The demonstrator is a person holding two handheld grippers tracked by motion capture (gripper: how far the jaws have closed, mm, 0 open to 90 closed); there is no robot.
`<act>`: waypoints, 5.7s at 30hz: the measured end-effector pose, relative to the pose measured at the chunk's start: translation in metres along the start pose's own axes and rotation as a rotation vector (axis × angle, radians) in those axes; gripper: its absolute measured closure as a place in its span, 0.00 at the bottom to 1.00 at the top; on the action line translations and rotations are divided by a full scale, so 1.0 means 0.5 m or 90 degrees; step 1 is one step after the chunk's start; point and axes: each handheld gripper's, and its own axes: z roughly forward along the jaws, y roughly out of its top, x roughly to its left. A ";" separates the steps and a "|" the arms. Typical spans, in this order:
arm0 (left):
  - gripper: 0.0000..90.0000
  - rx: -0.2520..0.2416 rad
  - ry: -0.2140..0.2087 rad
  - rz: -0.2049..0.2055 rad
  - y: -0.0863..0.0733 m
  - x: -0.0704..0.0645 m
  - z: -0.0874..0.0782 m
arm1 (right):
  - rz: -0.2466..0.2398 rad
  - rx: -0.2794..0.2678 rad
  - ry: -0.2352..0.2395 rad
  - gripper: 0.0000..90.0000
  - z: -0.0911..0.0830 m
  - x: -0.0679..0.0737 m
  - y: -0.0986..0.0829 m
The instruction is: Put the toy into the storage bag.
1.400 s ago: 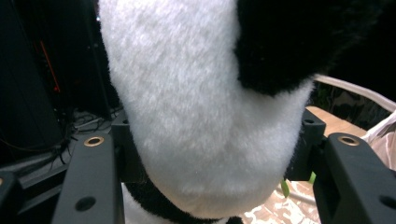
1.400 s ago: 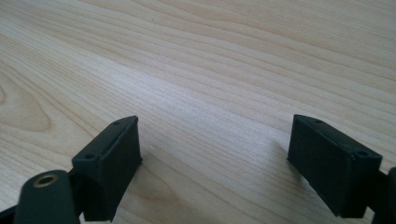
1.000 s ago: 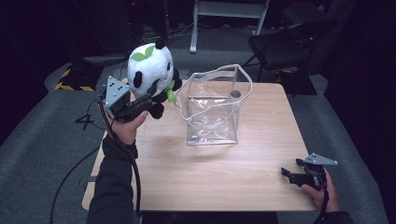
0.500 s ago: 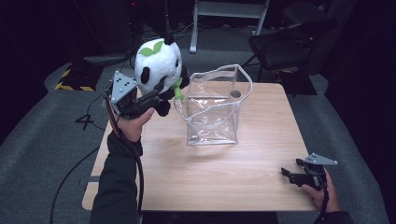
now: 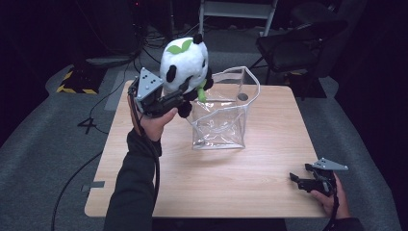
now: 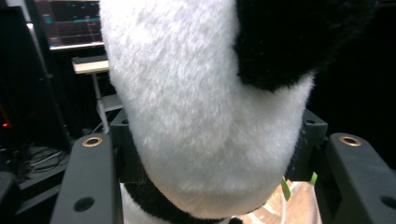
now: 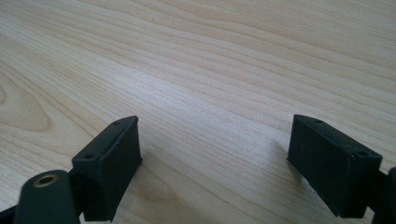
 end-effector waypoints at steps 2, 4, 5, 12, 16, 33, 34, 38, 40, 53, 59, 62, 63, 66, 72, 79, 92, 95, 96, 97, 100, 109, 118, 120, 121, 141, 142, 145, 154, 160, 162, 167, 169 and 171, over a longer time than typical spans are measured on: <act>0.43 0.003 -0.008 0.005 0.003 -0.009 0.010 | 0.000 0.000 0.000 0.19 0.000 0.000 0.000; 0.43 0.003 -0.016 0.011 0.005 -0.022 0.022 | 0.000 0.000 0.001 0.19 0.000 0.000 0.000; 0.43 0.006 -0.019 0.013 0.005 -0.028 0.028 | 0.000 0.000 0.001 0.19 0.000 0.000 0.000; 0.43 0.013 -0.039 0.019 0.003 -0.056 0.063 | 0.000 0.000 0.001 0.19 0.000 0.000 0.000; 0.43 0.029 -0.044 0.031 0.001 -0.068 0.086 | 0.000 0.000 0.001 0.19 0.000 0.000 0.000; 0.42 0.055 -0.054 0.025 -0.017 -0.092 0.152 | -0.002 0.000 0.002 0.19 0.000 0.000 0.000; 0.42 0.058 -0.056 0.027 -0.019 -0.093 0.156 | -0.001 0.000 0.002 0.19 0.000 0.000 0.000; 0.42 0.074 -0.062 0.026 -0.031 -0.100 0.175 | -0.002 0.000 0.002 0.19 0.000 0.000 0.000; 0.42 0.082 -0.065 0.025 -0.037 -0.105 0.182 | -0.002 0.000 0.002 0.19 0.000 0.000 0.000; 0.38 0.134 -0.064 0.029 -0.070 -0.119 0.218 | -0.002 0.000 0.001 0.19 0.000 0.000 0.000; 0.37 0.154 -0.062 0.028 -0.081 -0.119 0.228 | -0.002 0.000 0.002 0.19 0.000 0.000 0.000; 0.36 0.166 -0.054 0.021 -0.087 -0.120 0.236 | -0.002 0.000 0.002 0.19 0.000 0.000 0.000; 0.36 0.172 -0.054 0.024 -0.089 -0.120 0.238 | -0.002 0.000 0.002 0.19 0.000 0.000 0.000; 0.35 0.184 -0.054 0.025 -0.094 -0.121 0.242 | -0.002 0.000 0.002 0.19 0.000 0.000 0.000; 0.31 0.217 -0.044 0.039 -0.091 -0.127 0.250 | -0.002 0.000 0.002 0.19 0.000 0.000 0.000; 0.28 0.268 -0.034 0.047 -0.087 -0.131 0.259 | -0.002 0.000 0.002 0.19 0.000 0.000 0.000; 0.24 0.332 -0.034 0.059 -0.080 -0.128 0.266 | -0.002 0.000 0.002 0.19 0.000 0.000 0.000; 0.24 0.338 -0.029 0.061 -0.081 -0.126 0.269 | -0.002 0.000 0.002 0.19 0.000 0.000 0.000; 0.24 0.337 -0.025 0.061 -0.081 -0.126 0.270 | -0.002 0.000 0.002 0.19 0.000 0.000 0.000; 0.25 0.338 -0.025 0.060 -0.081 -0.125 0.270 | -0.002 0.000 0.002 0.19 0.000 0.000 0.000; 0.29 0.317 -0.035 0.062 -0.074 -0.123 0.267 | -0.002 0.000 0.001 0.19 0.000 0.000 0.000; 0.32 0.334 -0.036 0.079 -0.073 -0.132 0.271 | -0.002 0.000 0.001 0.19 0.000 0.000 0.000; 0.31 0.346 -0.032 0.082 -0.080 -0.128 0.277 | -0.002 0.000 0.001 0.19 0.000 0.000 0.000; 0.31 0.347 -0.033 0.077 -0.081 -0.127 0.277 | -0.003 0.000 0.001 0.19 0.000 0.000 0.000; 0.30 0.350 -0.030 0.079 -0.081 -0.126 0.277 | -0.002 0.000 0.001 0.19 0.000 0.000 0.000; 0.23 0.362 -0.023 0.080 -0.083 -0.100 0.251 | -0.002 0.000 0.001 0.19 0.000 0.000 0.000; 0.22 0.358 -0.020 0.074 -0.084 -0.099 0.250 | -0.002 0.000 0.001 0.19 0.000 0.000 0.000; 0.21 0.357 -0.017 0.078 -0.085 -0.094 0.245 | -0.002 0.000 0.001 0.19 0.000 0.000 0.000; 0.19 0.347 -0.011 0.072 -0.084 -0.077 0.223 | -0.002 0.000 0.001 0.19 0.000 0.000 0.000; 0.18 0.337 -0.010 0.069 -0.083 -0.072 0.210 | -0.002 0.000 0.001 0.19 0.000 0.000 0.000; 0.18 0.333 -0.010 0.074 -0.081 -0.070 0.205 | -0.002 0.000 0.001 0.19 0.000 0.000 0.000; 0.18 0.328 -0.010 0.075 -0.077 -0.064 0.193 | -0.002 0.000 0.001 0.19 0.000 0.000 0.000; 0.18 0.330 -0.004 0.082 -0.076 -0.064 0.188 | -0.002 0.000 0.001 0.19 0.000 0.000 0.000; 0.18 0.331 0.001 0.085 -0.075 -0.062 0.183 | -0.002 0.000 0.001 0.19 0.000 0.000 0.000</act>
